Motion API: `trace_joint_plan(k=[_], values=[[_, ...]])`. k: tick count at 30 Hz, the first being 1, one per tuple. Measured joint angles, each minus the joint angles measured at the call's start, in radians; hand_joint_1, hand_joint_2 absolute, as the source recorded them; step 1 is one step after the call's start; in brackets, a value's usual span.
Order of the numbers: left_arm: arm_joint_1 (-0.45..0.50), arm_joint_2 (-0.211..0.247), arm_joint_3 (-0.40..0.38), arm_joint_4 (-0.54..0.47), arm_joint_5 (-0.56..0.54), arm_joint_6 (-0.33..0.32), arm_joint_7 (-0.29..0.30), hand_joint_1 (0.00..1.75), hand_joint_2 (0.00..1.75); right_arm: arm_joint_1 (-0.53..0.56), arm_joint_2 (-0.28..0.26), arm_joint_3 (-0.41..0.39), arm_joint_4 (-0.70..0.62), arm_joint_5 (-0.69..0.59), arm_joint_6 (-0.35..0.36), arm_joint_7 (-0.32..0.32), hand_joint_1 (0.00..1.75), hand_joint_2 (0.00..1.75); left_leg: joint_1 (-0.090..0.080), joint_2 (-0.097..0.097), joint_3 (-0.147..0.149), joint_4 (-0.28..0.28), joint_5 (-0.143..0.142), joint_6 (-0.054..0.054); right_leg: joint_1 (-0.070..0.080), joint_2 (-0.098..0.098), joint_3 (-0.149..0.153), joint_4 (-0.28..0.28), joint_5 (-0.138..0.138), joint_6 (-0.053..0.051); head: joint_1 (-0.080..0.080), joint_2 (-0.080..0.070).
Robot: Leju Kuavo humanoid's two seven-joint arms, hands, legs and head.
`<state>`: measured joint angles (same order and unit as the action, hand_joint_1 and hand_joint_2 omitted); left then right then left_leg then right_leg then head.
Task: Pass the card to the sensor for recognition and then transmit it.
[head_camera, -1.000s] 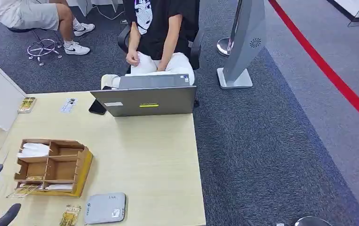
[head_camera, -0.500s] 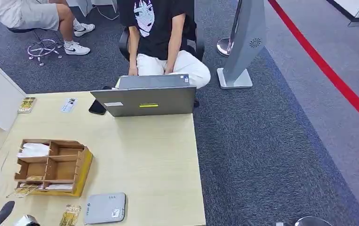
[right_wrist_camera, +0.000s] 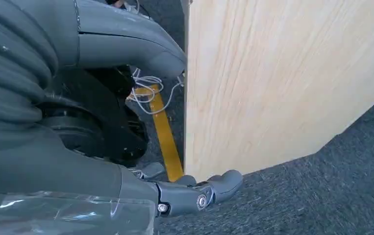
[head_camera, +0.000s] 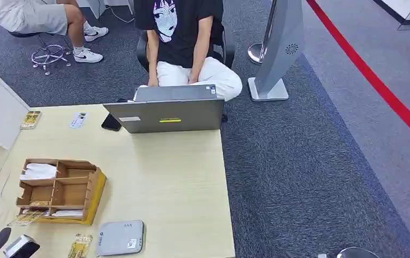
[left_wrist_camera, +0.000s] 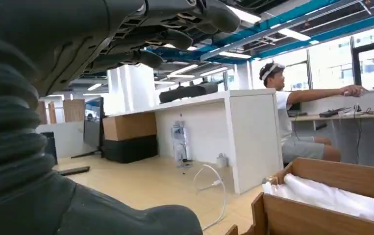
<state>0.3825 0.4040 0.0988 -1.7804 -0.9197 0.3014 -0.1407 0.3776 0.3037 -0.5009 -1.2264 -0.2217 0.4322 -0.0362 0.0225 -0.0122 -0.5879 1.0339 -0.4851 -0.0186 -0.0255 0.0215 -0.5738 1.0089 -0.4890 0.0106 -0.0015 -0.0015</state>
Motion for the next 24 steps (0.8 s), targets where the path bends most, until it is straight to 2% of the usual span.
trace_joint_plan(k=[8,10,12,13,14,19,24], values=[[0.0,-0.023,0.014,0.008,-0.004,-0.014,-0.007,0.0,1.75,-0.002,0.0,-0.002,0.0,0.008,0.0,0.0,0.0,1.75,0.0,0.0,0.0,0.0,0.0,0.0,0.0,0.0,0.0,0.0,0.0,0.0,0.0,0.0],[0.001,-0.026,0.016,0.008,-0.054,-0.009,0.007,0.0,1.75,-0.003,0.0,-0.002,0.0,0.009,0.002,0.0,0.0,1.75,0.0,0.0,0.0,0.0,0.0,0.0,0.0,0.0,0.0,0.0,0.0,0.0,0.0,0.0],[0.013,-0.007,0.015,0.011,-0.194,0.011,0.05,0.0,1.75,-0.007,0.0,-0.003,0.002,0.017,0.008,0.0,0.0,1.75,0.0,0.0,0.0,0.0,0.0,0.0,0.0,0.0,0.0,0.0,0.0,0.0,0.0,0.0],[0.024,0.018,0.012,0.013,-0.25,0.023,0.074,0.0,1.75,-0.01,0.0,-0.005,0.004,0.02,0.012,-0.001,0.0,1.75,0.0,0.001,0.0,0.0,0.0,0.0,0.0,0.001,0.0,0.0,0.0,0.0,0.0,0.0],[0.033,0.036,0.009,0.016,-0.272,0.031,0.089,0.0,1.75,-0.014,0.0,-0.006,0.007,0.023,0.013,-0.003,0.0,1.75,0.0,0.001,0.0,0.0,0.0,0.0,0.0,0.001,0.0,0.0,0.0,0.0,0.0,0.0],[0.057,0.086,-0.003,0.028,-0.28,0.045,0.112,0.0,1.75,-0.024,0.0,-0.007,0.017,0.027,0.015,-0.01,0.0,1.75,0.0,0.0,0.0,0.0,0.0,0.0,0.0,0.0,0.0,0.0,-0.001,-0.001,0.0,0.0],[0.057,0.104,-0.018,0.039,-0.256,0.047,0.131,0.0,1.75,-0.026,0.0,-0.011,0.02,0.026,0.018,-0.008,0.0,1.75,0.0,0.0,0.0,0.0,0.0,0.0,0.0,0.0,0.0,0.0,-0.001,-0.001,0.0,0.0]])
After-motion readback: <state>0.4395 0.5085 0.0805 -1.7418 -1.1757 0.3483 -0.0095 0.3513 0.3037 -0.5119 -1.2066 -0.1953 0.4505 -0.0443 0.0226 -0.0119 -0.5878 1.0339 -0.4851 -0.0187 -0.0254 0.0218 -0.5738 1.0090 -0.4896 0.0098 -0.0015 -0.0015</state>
